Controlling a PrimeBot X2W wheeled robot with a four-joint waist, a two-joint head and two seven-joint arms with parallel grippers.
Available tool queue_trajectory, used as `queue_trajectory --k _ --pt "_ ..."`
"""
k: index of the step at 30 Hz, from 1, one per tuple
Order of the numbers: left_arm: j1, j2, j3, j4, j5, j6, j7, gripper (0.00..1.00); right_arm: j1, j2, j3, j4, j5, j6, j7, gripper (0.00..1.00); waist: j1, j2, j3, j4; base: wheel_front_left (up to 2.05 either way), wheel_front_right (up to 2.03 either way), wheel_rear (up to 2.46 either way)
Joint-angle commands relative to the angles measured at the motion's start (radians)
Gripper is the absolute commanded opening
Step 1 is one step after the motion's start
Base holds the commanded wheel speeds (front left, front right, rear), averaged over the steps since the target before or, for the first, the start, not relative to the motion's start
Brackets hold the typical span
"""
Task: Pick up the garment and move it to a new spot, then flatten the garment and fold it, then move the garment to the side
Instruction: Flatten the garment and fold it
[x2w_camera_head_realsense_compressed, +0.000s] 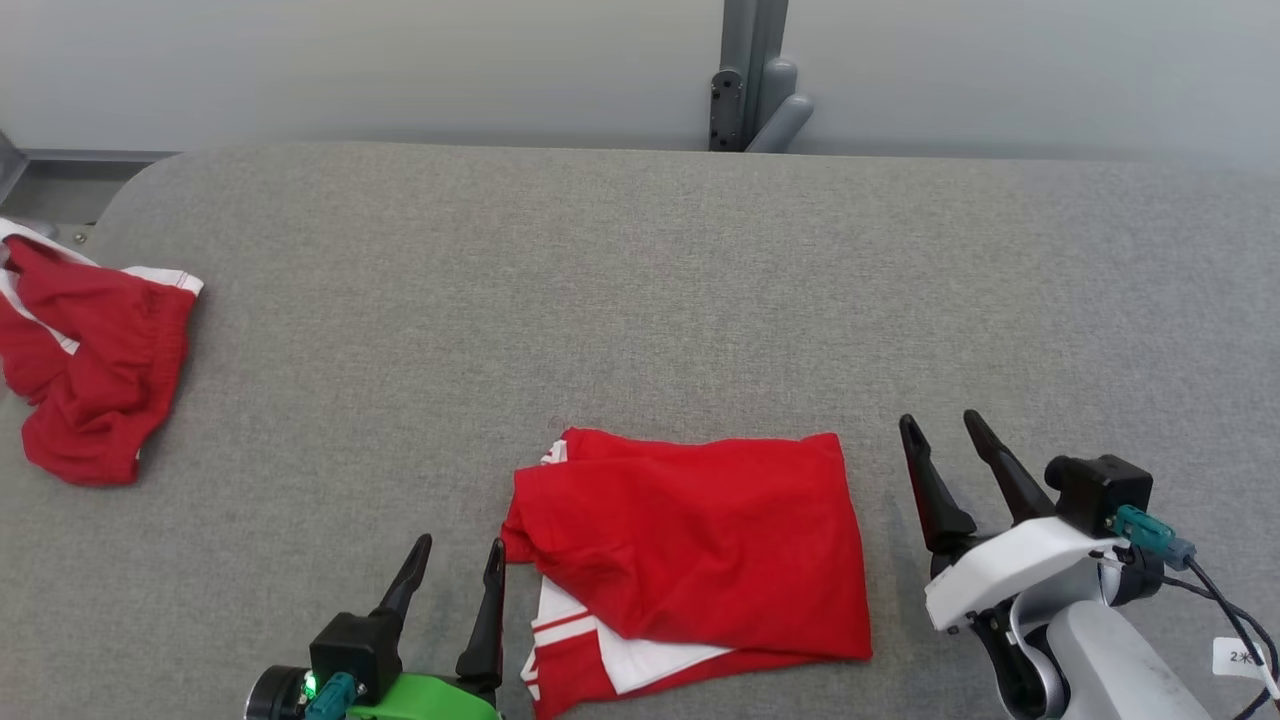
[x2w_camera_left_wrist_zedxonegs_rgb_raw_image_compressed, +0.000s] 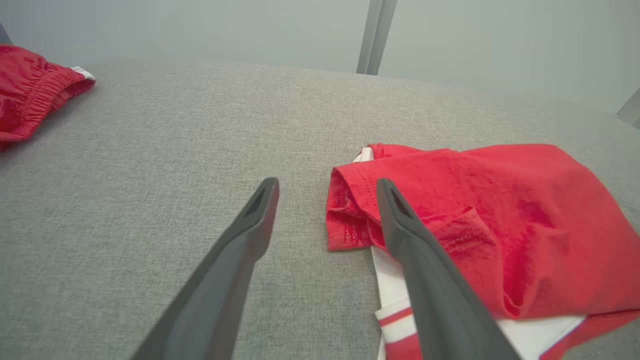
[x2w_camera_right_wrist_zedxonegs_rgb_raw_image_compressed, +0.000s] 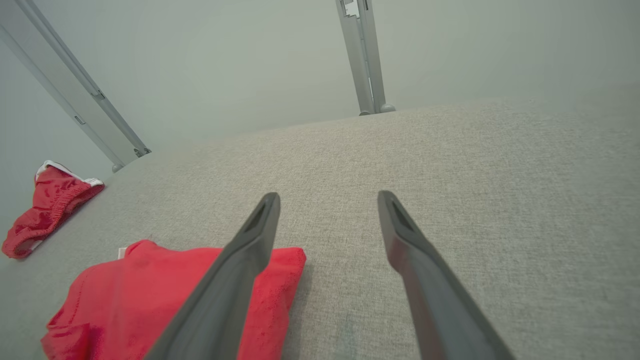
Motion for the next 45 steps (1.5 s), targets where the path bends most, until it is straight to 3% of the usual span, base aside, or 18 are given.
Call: queue_trajectory --k 1,7,13,17,27,32,38,40,41,42,43,44,45 --pt "0.002 0.003 0.002 -0.005 0.009 0.005 -0.003 1.00 0.014 0.003 -0.009 -0.011 -0.024 0.000 -0.002 1.00 -0.0001 0.0077 -0.009 -0.018 0.00 0.00 0.00" --pt "0.001 0.003 0.002 -0.009 0.010 0.012 -0.003 1.00 0.084 0.050 -0.106 -0.066 -0.095 0.000 -0.002 1.00 -0.0001 0.0077 -0.007 -0.042 0.00 0.00 0.00" --pt "0.000 0.003 0.002 -0.006 0.010 0.012 -0.003 1.00 0.104 0.064 -0.092 -0.084 -0.133 0.000 -0.003 1.00 -0.0001 0.0077 -0.005 -0.053 0.00 0.00 0.00" --pt "-0.011 0.003 -0.005 -0.002 0.005 0.008 -0.003 1.00 0.085 0.040 0.064 -0.081 -0.102 0.000 -0.003 1.00 -0.0001 0.0077 -0.001 -0.039 0.00 0.00 0.00" --pt "-0.010 0.003 -0.031 0.010 -0.012 0.013 -0.003 1.00 -0.044 -0.032 0.502 -0.001 0.130 0.000 -0.003 1.00 -0.0001 0.0077 0.014 0.071 0.00 0.00 0.00" --pt "0.008 0.003 -0.034 0.014 -0.021 0.018 -0.003 1.00 -0.108 -0.058 0.620 0.030 0.208 0.000 -0.003 1.00 -0.0001 0.0077 0.021 0.125 0.00 0.00 0.00" --pt "0.015 0.003 -0.034 0.011 -0.026 0.018 -0.003 1.00 -0.159 -0.064 0.692 0.083 0.251 0.000 -0.003 1.00 -0.0001 0.0077 0.034 0.155 0.00 0.00 0.00" --pt "0.011 0.003 -0.038 0.009 -0.029 0.020 -0.003 1.00 -0.177 -0.063 0.713 0.098 0.260 0.000 -0.003 0.84 -0.0001 0.0077 0.040 0.161 0.00 0.00 0.00" --pt "0.009 0.003 -0.039 0.008 -0.030 0.022 -0.003 1.00 -0.184 -0.062 0.721 0.108 0.262 0.000 -0.003 0.71 -0.0001 0.0077 0.042 0.163 0.00 0.00 0.00" --pt "0.007 0.003 -0.041 0.007 -0.031 0.023 -0.003 1.00 -0.191 -0.060 0.728 0.113 0.263 0.000 -0.003 0.49 -0.0001 0.0077 0.045 0.164 0.00 0.00 0.00" --pt "0.005 0.003 -0.043 0.005 -0.032 0.024 -0.003 1.00 -0.200 -0.058 0.735 0.119 0.265 0.000 -0.003 0.38 -0.0001 0.0077 0.047 0.166 0.00 0.00 0.00" --pt "0.003 0.003 -0.044 0.004 -0.034 0.025 -0.003 1.00 -0.208 -0.058 0.742 0.125 0.263 0.000 -0.003 0.00 -0.0001 0.0077 0.050 0.167 0.00 0.00 0.00" --pt "0.000 0.003 -0.046 0.002 -0.037 0.027 -0.003 1.00 -0.213 -0.057 0.749 0.129 0.264 0.000 -0.003 0.00 -0.0001 0.0077 0.053 0.168 0.00 0.00 0.00"
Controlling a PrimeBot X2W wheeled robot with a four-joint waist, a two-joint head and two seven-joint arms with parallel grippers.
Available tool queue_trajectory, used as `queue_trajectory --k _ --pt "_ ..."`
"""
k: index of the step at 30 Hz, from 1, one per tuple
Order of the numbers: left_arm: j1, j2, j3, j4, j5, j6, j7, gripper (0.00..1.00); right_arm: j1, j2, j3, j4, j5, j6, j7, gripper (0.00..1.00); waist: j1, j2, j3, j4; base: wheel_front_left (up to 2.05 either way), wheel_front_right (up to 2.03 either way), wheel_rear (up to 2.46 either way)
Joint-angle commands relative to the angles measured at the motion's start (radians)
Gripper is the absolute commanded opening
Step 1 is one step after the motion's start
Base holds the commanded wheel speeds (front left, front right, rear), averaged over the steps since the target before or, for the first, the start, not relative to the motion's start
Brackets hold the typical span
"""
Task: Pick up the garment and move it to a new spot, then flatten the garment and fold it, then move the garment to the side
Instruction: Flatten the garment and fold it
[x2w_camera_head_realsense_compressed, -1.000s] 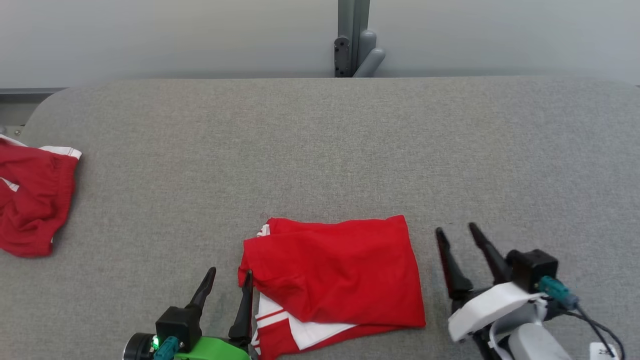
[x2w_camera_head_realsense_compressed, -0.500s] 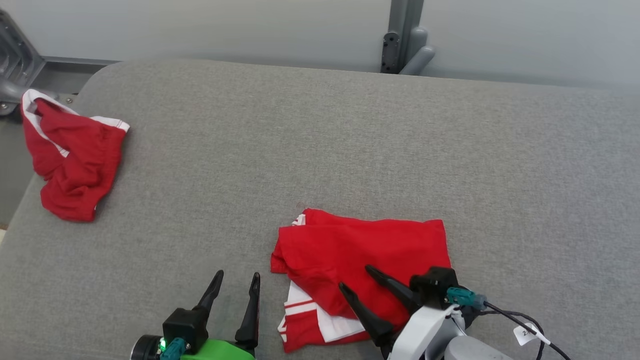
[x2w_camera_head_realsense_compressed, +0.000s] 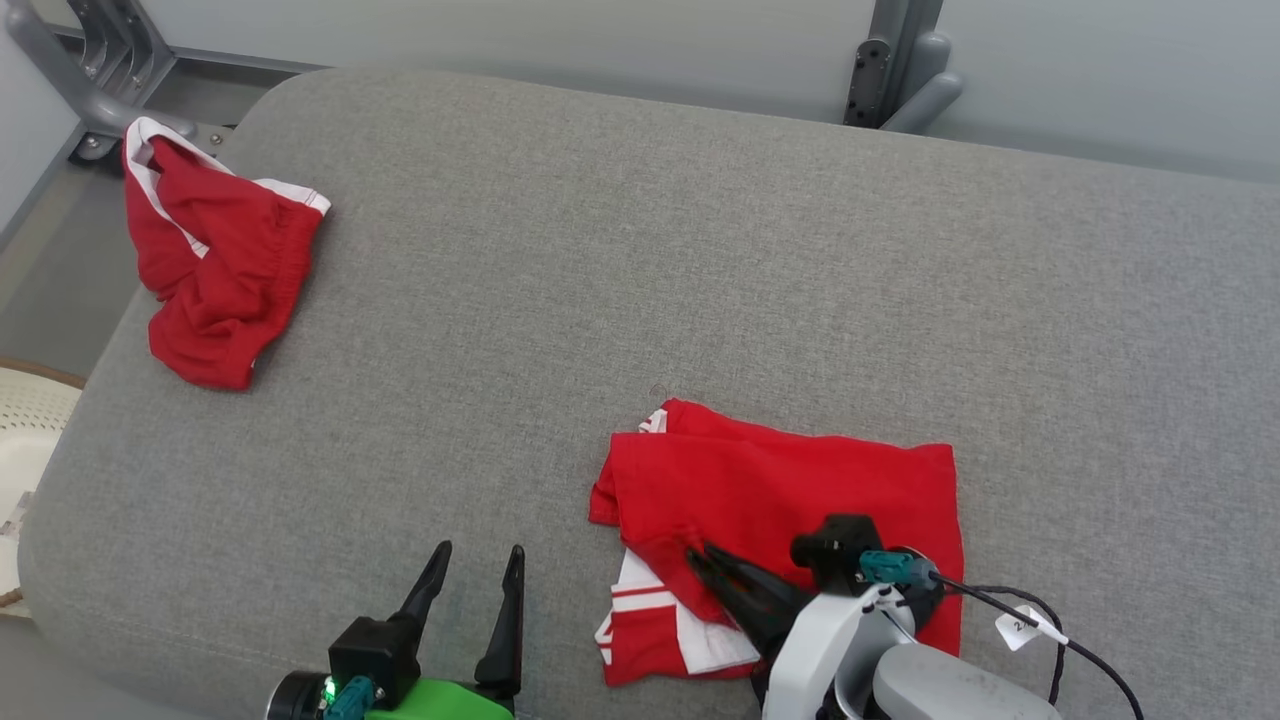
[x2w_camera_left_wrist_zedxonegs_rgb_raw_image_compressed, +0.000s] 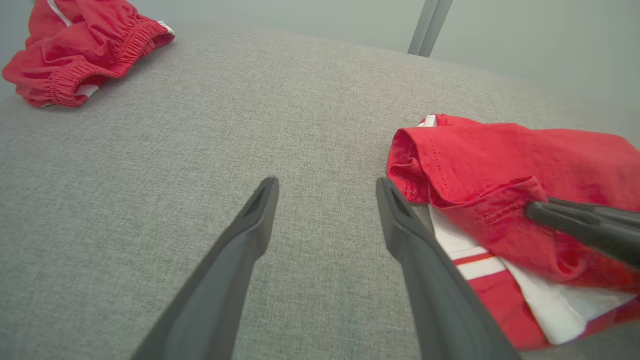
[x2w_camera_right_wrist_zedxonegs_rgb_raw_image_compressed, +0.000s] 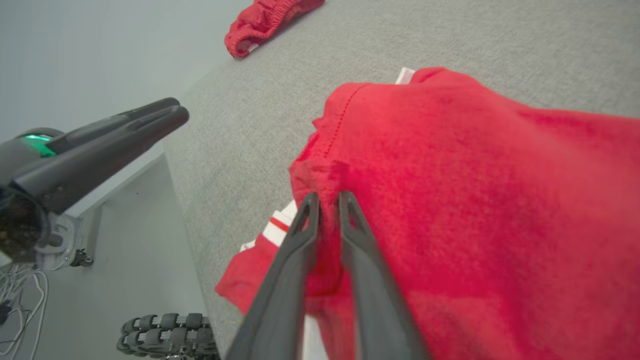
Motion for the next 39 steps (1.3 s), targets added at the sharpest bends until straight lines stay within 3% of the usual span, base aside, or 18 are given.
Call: queue_trajectory --k 1,8,9,10,11,16,22,27,33,39 --pt "-0.005 0.002 -0.004 -0.003 -0.008 0.009 -0.003 1.00 -0.012 -0.003 0.005 0.006 0.005 0.000 -0.002 0.00 0.0000 0.0077 0.007 0.004 0.00 0.00 0.00" --pt "-0.017 0.002 -0.003 -0.002 -0.014 0.011 -0.003 1.00 -0.035 -0.006 0.106 -0.038 0.053 0.000 0.000 0.00 0.0000 0.0077 0.014 -0.002 0.00 0.00 0.00" --pt "-0.017 0.002 -0.001 -0.001 -0.015 0.011 -0.003 1.00 -0.037 -0.007 0.140 -0.056 0.083 0.000 0.012 0.14 0.0000 0.0077 0.013 -0.005 0.00 0.00 0.00" --pt "-0.017 0.002 0.000 0.000 -0.014 0.012 -0.003 1.00 -0.041 -0.014 0.169 -0.067 0.116 0.000 0.024 0.50 0.0000 0.0077 0.011 -0.009 0.00 0.00 0.00" --pt "-0.016 0.003 0.001 0.001 -0.014 0.013 -0.003 1.00 -0.054 -0.025 0.200 -0.086 0.136 0.000 0.024 1.00 0.0000 0.0077 0.008 -0.013 0.00 0.00 0.00" --pt "-0.008 0.002 0.017 -0.001 0.000 0.014 -0.003 1.00 -0.082 -0.073 0.192 -0.092 0.174 -0.001 0.001 1.00 0.0000 0.0077 -0.014 -0.051 0.00 0.00 0.00" --pt "0.016 0.002 0.054 -0.008 0.026 0.011 -0.003 1.00 0.008 -0.055 -0.172 -0.059 -0.051 0.000 -0.002 1.00 0.0000 0.0077 -0.045 -0.134 0.00 0.00 0.00" --pt "0.018 0.003 0.081 -0.016 0.042 0.014 -0.003 1.00 0.135 0.005 -0.462 -0.104 -0.274 0.000 -0.002 1.00 0.0000 0.0077 -0.065 -0.201 0.00 0.00 0.00" --pt "0.027 0.003 0.118 -0.026 0.050 0.030 -0.003 1.00 0.255 0.078 -0.690 -0.180 -0.448 -0.001 -0.002 1.00 0.0000 0.0077 -0.084 -0.268 0.00 0.00 0.00" --pt "0.038 0.003 0.165 -0.035 0.057 0.041 -0.003 1.00 0.322 0.121 -0.803 -0.229 -0.523 -0.001 -0.002 1.00 0.0000 0.0077 -0.096 -0.305 0.00 0.00 0.00"
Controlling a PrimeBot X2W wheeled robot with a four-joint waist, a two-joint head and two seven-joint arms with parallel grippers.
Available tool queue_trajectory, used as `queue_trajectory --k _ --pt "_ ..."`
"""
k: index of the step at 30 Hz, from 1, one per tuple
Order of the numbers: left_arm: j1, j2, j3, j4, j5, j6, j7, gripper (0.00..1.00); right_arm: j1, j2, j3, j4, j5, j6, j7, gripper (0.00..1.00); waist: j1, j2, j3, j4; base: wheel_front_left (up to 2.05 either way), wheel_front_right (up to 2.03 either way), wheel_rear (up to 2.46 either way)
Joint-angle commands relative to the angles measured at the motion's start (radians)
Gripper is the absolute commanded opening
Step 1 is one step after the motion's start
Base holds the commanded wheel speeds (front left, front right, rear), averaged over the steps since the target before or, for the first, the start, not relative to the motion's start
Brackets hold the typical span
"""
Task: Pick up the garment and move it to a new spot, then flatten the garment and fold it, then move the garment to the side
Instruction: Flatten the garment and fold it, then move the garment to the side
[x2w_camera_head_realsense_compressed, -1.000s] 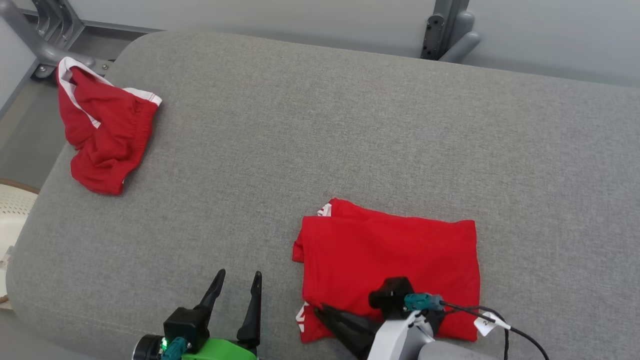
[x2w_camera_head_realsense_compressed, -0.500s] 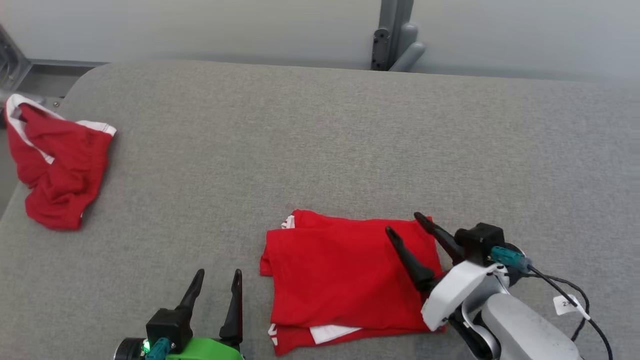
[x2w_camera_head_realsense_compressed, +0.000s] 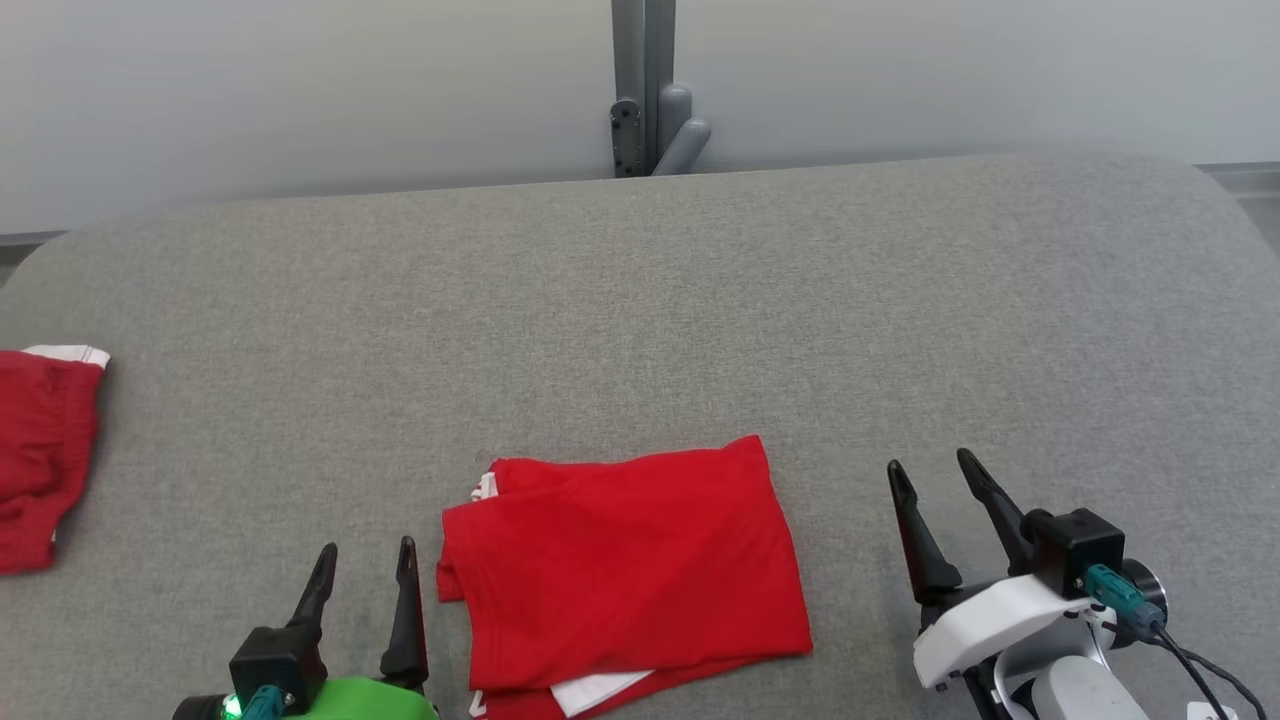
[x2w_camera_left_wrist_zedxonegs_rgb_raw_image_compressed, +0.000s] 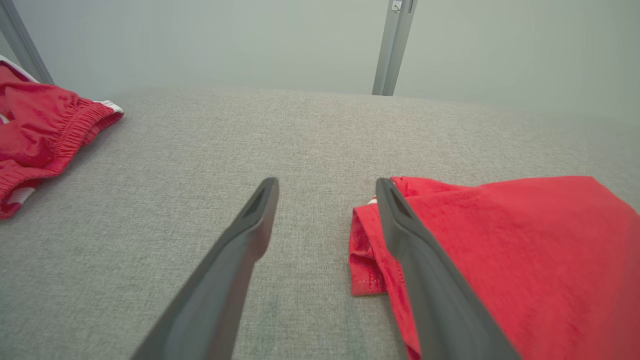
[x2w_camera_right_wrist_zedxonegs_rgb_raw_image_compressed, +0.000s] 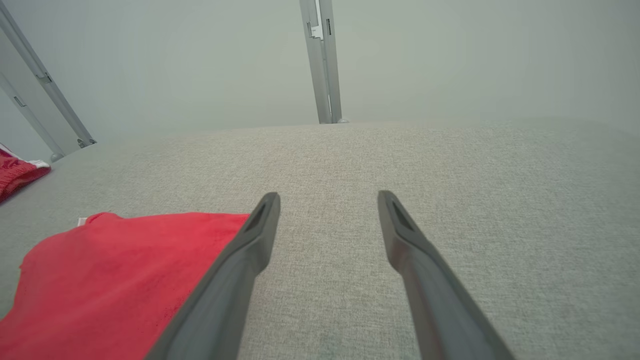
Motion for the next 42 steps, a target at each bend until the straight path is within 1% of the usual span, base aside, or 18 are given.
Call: queue_trajectory --k 1,6,12,16,21,24,26,28,33,35,38,39,40,41,42 --pt "0.016 0.003 0.006 -0.004 0.005 0.006 -0.003 1.00 0.014 0.002 -0.007 -0.008 -0.010 -0.001 -0.002 1.00 0.0000 0.0077 -0.016 -0.024 0.00 0.00 0.00" --pt "0.029 0.003 0.040 -0.014 0.013 0.018 -0.003 1.00 0.054 0.021 -0.045 -0.030 -0.023 -0.001 -0.002 1.00 0.0000 0.0077 -0.024 -0.037 0.00 0.00 0.00" --pt "0.045 0.003 0.055 -0.021 0.017 0.023 -0.003 1.00 0.069 0.026 -0.053 -0.028 -0.015 -0.001 -0.002 1.00 0.0000 0.0077 -0.026 -0.034 0.00 0.00 0.00" --pt "0.050 0.003 0.052 -0.021 0.016 0.024 -0.003 1.00 0.066 0.026 -0.046 -0.028 -0.021 -0.001 -0.003 1.00 0.0000 0.0077 -0.021 -0.021 0.00 0.00 0.00" --pt "0.020 0.003 0.032 -0.023 0.012 0.017 -0.003 1.00 0.029 0.027 0.012 0.006 0.019 -0.001 -0.003 1.00 0.0000 0.0077 0.018 0.014 0.00 0.00 0.00" --pt "0.004 0.003 0.012 -0.010 0.004 0.011 -0.003 1.00 -0.013 0.026 0.072 0.071 0.049 -0.001 -0.003 1.00 0.0000 0.0077 0.041 0.041 0.00 0.00 0.00" --pt "-0.002 0.003 -0.001 -0.002 0.008 0.006 -0.003 1.00 -0.048 0.027 0.126 0.134 0.097 -0.001 -0.002 1.00 0.0000 0.0077 0.054 0.062 0.00 0.00 0.00" --pt "-0.006 0.003 -0.010 0.005 0.016 0.001 -0.003 1.00 -0.093 0.025 0.154 0.173 0.136 -0.001 -0.003 1.00 0.0000 0.0077 0.063 0.084 0.00 0.00 0.00" --pt "-0.020 0.003 -0.008 0.010 0.031 -0.001 -0.003 1.00 -0.159 0.026 0.174 0.308 0.170 -0.001 -0.003 1.00 0.0000 0.0077 0.082 0.136 0.00 0.00 0.00" --pt "-0.022 0.003 0.001 0.010 0.028 0.006 -0.003 1.00 -0.176 0.026 0.178 0.376 0.178 -0.001 -0.002 1.00 0.0000 0.0077 0.086 0.151 0.00 0.00 0.00" --pt "-0.030 0.003 0.005 0.006 0.032 -0.001 -0.003 1.00 -0.200 0.028 0.221 0.433 0.230 0.000 0.000 1.00 0.0000 0.0077 0.094 0.163 0.00 0.00 0.00" --pt "-0.033 0.003 0.007 0.004 0.034 -0.001 -0.003 1.00 -0.206 0.028 0.238 0.442 0.245 0.000 0.000 0.96 0.0000 0.0077 0.096 0.164 0.00 0.00 0.00" --pt "-0.036 0.003 0.007 0.001 0.036 -0.002 -0.003 1.00 -0.211 0.028 0.249 0.450 0.261 0.000 0.000 0.05 0.0000 0.0077 0.099 0.163 0.00 0.00 0.00" --pt "-0.036 0.003 0.007 0.001 0.036 -0.002 -0.003 1.00 -0.211 0.028 0.249 0.450 0.261 0.000 0.000 0.05 0.0000 0.0077 0.099 0.163 0.00 0.00 0.00" --pt "-0.037 0.003 0.006 -0.001 0.037 -0.004 -0.003 1.00 -0.216 0.027 0.256 0.455 0.271 -0.001 0.001 0.00 0.0000 0.0077 0.101 0.159 0.00 0.00 0.00"
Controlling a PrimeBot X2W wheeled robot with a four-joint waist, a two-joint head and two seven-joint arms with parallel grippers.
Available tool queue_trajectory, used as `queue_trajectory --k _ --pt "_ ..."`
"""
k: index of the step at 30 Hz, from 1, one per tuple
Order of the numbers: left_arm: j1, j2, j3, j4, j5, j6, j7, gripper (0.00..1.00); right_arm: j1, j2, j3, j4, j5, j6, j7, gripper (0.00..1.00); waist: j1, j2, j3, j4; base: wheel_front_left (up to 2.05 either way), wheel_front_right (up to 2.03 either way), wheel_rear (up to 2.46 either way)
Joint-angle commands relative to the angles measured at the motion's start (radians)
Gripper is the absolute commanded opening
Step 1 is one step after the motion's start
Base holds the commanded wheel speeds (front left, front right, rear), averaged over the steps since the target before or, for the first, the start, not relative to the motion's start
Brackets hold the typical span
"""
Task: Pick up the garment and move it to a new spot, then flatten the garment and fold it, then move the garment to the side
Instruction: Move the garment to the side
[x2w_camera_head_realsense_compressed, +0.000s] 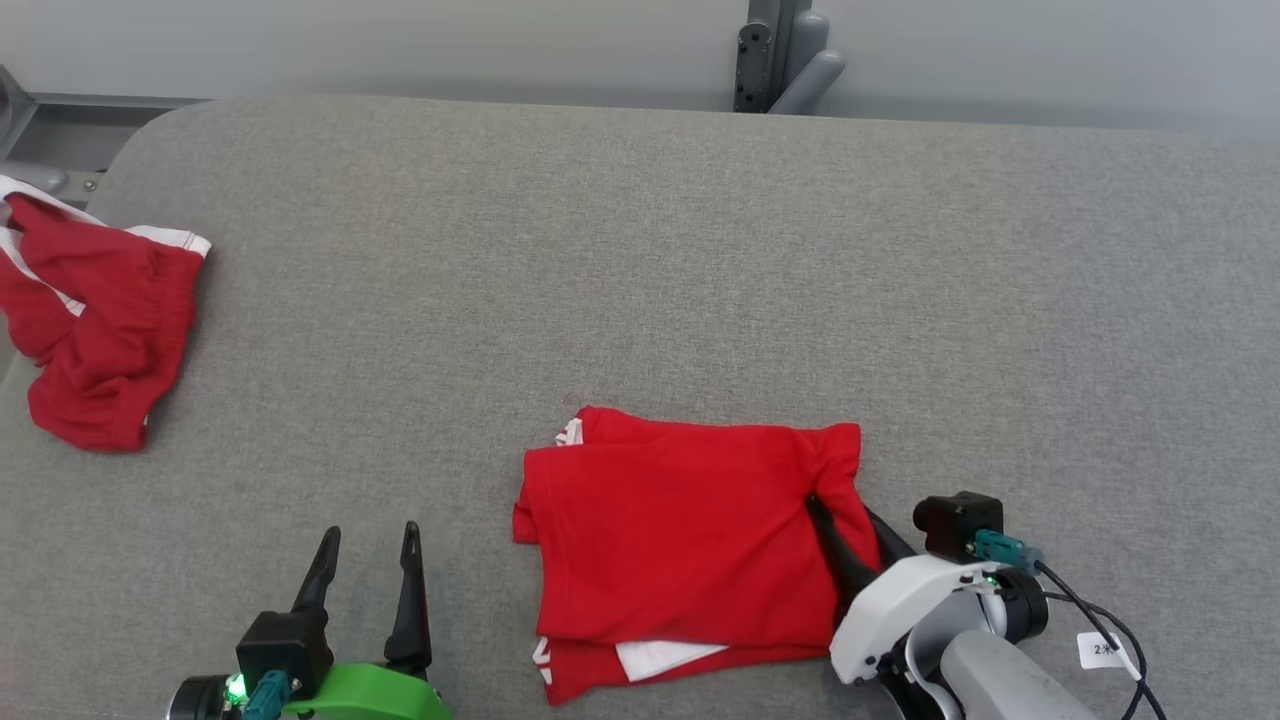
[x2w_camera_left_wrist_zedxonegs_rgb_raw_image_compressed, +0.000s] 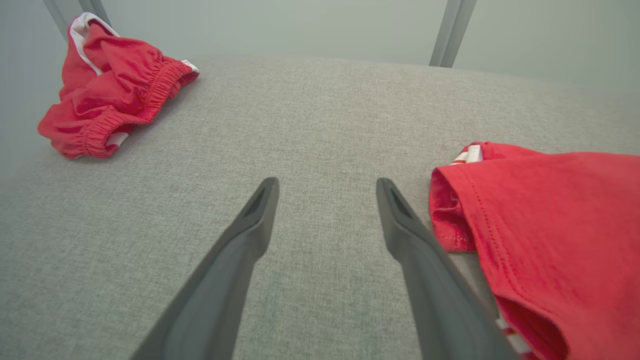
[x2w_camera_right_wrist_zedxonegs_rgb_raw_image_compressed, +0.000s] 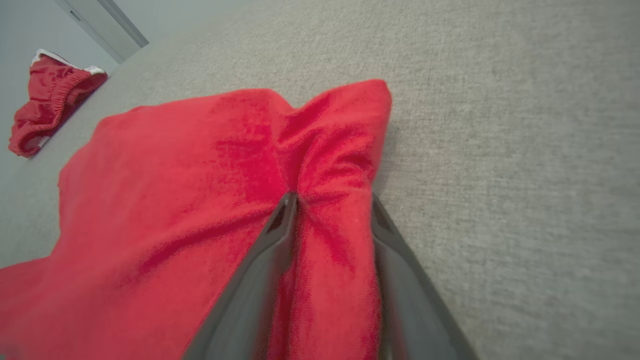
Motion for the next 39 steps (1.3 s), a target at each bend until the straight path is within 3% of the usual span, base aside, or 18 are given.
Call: queue_trajectory --k 1,8,22,27,32,39 --pt "-0.020 0.002 0.002 -0.005 0.008 -0.005 -0.003 1.00 0.001 -0.003 0.009 0.015 0.005 -0.001 0.004 0.00 0.0000 0.0077 0.008 -0.004 0.00 0.00 0.00" --pt "-0.019 0.002 -0.017 -0.018 0.010 -0.013 -0.003 1.00 -0.018 -0.024 -0.071 -0.037 -0.027 -0.001 0.002 0.00 0.0000 0.0077 -0.001 -0.112 0.00 0.00 0.00" --pt "-0.082 0.003 -0.051 -0.013 0.044 -0.048 -0.003 1.00 0.021 -0.008 -0.125 -0.084 -0.062 -0.001 0.002 0.00 0.0000 0.0077 0.011 -0.543 0.00 0.00 0.00" --pt "-0.105 0.003 -0.058 -0.007 0.062 -0.062 -0.003 1.00 0.028 -0.004 -0.109 -0.106 -0.051 -0.001 0.001 0.00 0.0000 0.0077 0.032 -0.645 0.00 0.00 0.00" --pt "-0.135 0.003 -0.075 0.004 0.072 -0.065 -0.003 1.00 0.029 -0.001 -0.097 -0.128 -0.025 -0.001 0.001 0.00 0.0000 0.0077 0.063 -0.658 0.00 0.00 0.00" --pt "-0.183 0.005 -0.082 -0.003 0.105 -0.072 -0.003 1.00 -0.043 -0.002 -0.082 -0.140 -0.045 -0.001 0.001 0.00 0.0000 0.0077 0.146 -0.559 0.00 0.00 0.00"
